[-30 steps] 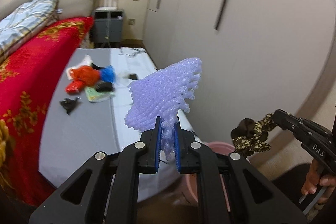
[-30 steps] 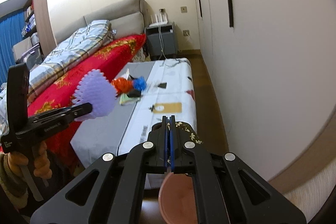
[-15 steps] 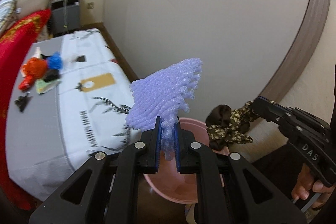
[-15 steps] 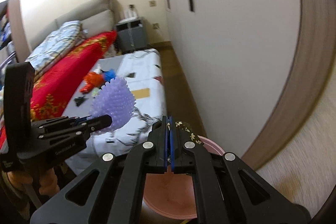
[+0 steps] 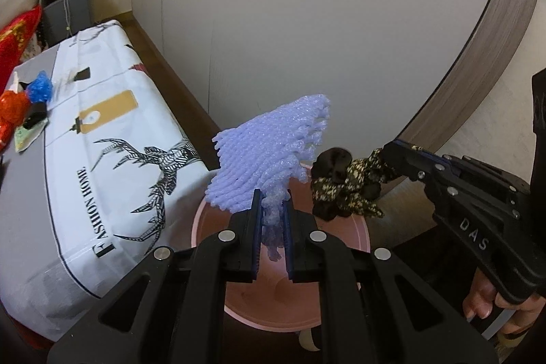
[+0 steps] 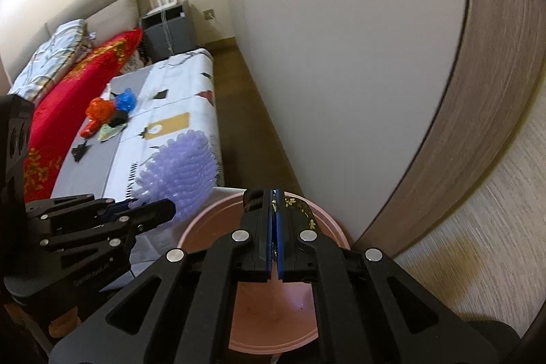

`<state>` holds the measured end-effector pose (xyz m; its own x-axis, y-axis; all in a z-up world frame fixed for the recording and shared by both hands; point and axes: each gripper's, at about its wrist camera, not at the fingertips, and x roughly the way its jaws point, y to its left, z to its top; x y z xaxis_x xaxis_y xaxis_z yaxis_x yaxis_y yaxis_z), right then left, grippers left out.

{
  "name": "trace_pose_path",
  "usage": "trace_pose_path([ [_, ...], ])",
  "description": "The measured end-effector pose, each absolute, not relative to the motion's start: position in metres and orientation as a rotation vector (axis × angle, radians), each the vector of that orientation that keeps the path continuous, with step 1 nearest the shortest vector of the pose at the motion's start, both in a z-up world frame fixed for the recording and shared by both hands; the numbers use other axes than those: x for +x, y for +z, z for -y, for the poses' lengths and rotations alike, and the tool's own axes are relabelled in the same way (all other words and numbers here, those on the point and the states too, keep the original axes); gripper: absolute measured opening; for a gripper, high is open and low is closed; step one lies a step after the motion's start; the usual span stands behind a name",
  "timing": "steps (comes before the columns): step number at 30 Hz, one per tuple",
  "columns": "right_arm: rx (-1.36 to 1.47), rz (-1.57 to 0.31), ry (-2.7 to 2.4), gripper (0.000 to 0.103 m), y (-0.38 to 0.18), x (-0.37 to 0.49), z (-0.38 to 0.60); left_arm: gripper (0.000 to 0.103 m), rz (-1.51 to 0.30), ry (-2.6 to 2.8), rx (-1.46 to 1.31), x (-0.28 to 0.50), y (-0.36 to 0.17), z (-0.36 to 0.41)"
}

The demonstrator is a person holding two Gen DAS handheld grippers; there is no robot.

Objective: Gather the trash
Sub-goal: 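Carry the foam net with the left gripper over the pink bin, then open the left gripper to drop the foam net into the bin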

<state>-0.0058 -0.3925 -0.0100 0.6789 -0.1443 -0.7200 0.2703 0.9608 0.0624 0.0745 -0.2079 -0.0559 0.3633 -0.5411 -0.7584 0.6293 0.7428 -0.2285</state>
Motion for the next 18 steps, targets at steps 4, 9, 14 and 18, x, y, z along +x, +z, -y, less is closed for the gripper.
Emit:
trace_pose_path([
  [4,0.181,-0.808,-0.245,0.004,-0.015,-0.005,0.397,0.011,-0.953,-0.75,0.113,0.078,-0.063,0.214],
  [9,0.185,-0.818,-0.27,0.009,-0.017,-0.005,0.4,0.062,-0.957,-0.73,0.11,0.079,-0.068,0.219],
  [14,0.19,-0.801,-0.316,0.052,-0.015,-0.008,0.403,0.086,-0.931,-0.616,0.106,0.083,-0.07,0.212],
  [18,0.182,-0.795,-0.315,0.064,-0.014,-0.008,0.401,0.086,-0.942,-0.567,0.082,0.088,-0.072,0.201],
])
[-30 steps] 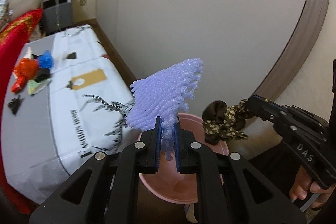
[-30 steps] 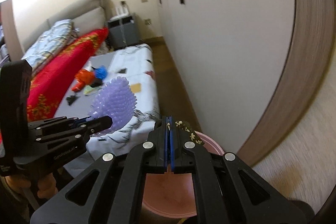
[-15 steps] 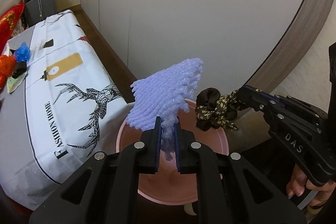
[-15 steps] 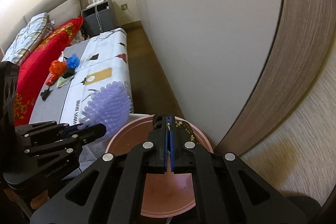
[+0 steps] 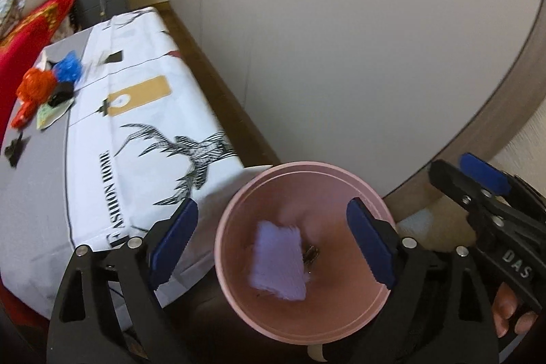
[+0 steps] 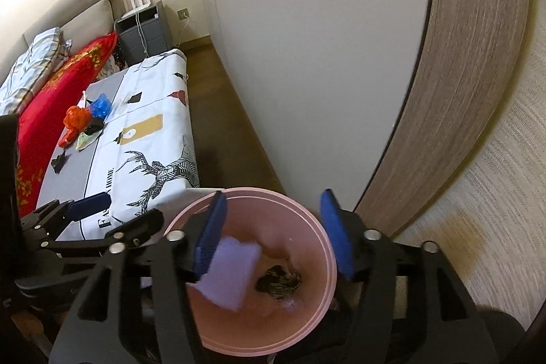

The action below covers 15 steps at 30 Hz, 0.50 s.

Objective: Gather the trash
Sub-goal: 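Open the left gripper to drop the foam net into the bin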

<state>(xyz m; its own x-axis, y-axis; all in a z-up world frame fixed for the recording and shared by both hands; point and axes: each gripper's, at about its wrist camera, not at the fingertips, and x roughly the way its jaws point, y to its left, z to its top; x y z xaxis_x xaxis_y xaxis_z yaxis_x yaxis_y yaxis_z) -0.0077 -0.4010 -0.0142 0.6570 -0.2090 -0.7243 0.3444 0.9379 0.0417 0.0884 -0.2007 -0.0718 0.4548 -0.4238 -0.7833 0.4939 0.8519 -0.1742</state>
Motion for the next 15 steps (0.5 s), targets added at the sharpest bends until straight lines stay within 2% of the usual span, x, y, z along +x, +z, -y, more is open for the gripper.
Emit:
trace_pose_path([
  [5,0.176,-0.763,-0.284,0.08,-0.009,-0.01,0.393,0.086,-0.907,-0.501,0.089,0.092,-0.066,0.182],
  [10,0.188,-0.686,-0.244,0.091,0.005,-0.015,0.381,0.086,-0.871,-0.389,0.087,0.094,-0.051,0.149],
  [15,0.185,-0.634,-0.159,0.093,0.022,-0.016,0.359,0.086,-0.832,-0.305,0.032,0.098,-0.015,0.104],
])
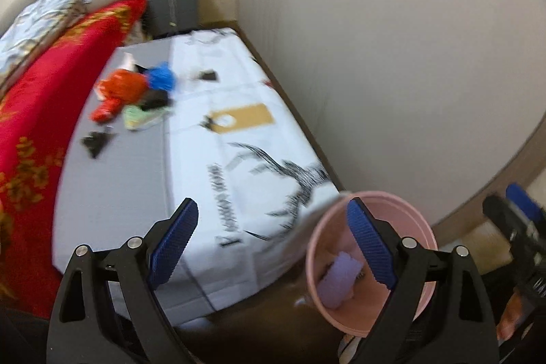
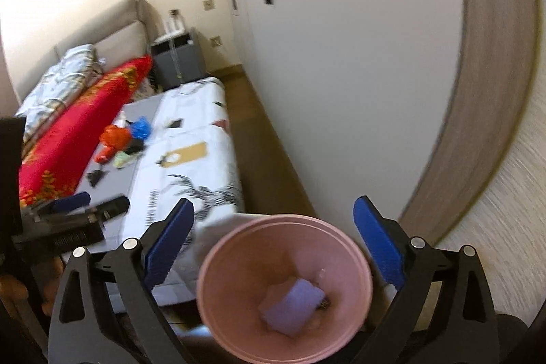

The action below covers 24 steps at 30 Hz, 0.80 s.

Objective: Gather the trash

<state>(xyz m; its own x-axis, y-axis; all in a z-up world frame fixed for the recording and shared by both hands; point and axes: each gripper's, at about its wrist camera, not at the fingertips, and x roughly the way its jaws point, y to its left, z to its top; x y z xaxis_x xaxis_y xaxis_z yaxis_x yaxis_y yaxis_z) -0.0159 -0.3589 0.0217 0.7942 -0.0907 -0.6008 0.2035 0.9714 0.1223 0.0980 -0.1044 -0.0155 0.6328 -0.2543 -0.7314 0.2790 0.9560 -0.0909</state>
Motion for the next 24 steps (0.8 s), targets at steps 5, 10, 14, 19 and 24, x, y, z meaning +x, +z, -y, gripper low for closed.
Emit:
trace_pose_path([
  [5,0.119,-0.558,-0.05,0.094,0.045,-0.013,0.32,0.089,-0.734,-0.198,0.048,0.102,0.03,0.052],
  [10,0.094,-0.518,0.028,0.094,0.064,0.01,0.288,0.09,-0.642,-0.047,0.072,0.118,0.059,0.0],
  [14,0.065,-0.497,0.076,0.094,0.077,0.043,0.26,0.09,-0.59,0.091,0.037,0.141,0.073,-0.05],
  [19,0.024,-0.477,0.124,0.094,0.081,0.09,0.228,0.09,-0.554,0.217,-0.008,0.172,0.072,-0.092],
  [24,-0.018,-0.468,0.166,0.094,0.064,0.152,0.193,0.09,-0.538,0.273,-0.032,0.2,0.057,-0.116],
])
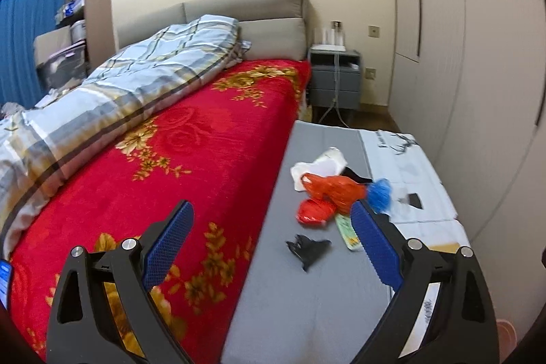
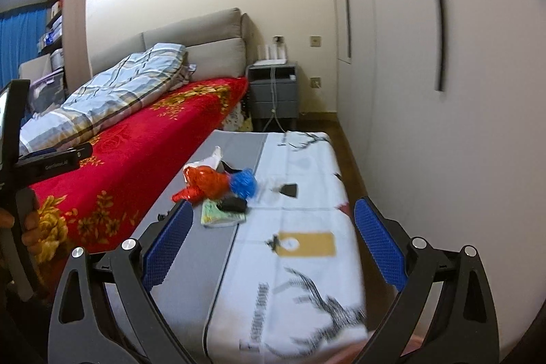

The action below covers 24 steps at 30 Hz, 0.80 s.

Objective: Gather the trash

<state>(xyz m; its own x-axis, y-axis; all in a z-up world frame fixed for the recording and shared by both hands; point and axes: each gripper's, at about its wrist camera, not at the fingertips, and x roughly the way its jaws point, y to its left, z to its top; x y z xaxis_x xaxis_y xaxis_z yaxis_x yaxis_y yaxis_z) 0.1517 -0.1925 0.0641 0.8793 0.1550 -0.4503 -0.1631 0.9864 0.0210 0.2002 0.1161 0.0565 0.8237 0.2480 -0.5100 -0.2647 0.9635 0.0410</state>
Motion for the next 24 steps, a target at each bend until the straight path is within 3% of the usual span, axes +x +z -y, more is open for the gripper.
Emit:
trace_pose_path([
  [15,-0.101,-0.575,0.212,0.094,-0.05,0.317,0.111,0.09,-0.562,0.273,-0.055,0.256,0.027,-0.161],
  [24,-0.111,-0.642,0.197,0.091,-0.097,0.369,0.088,0.09,-0.551,0.276,-0.083,0.27,0.021,-0.164],
])
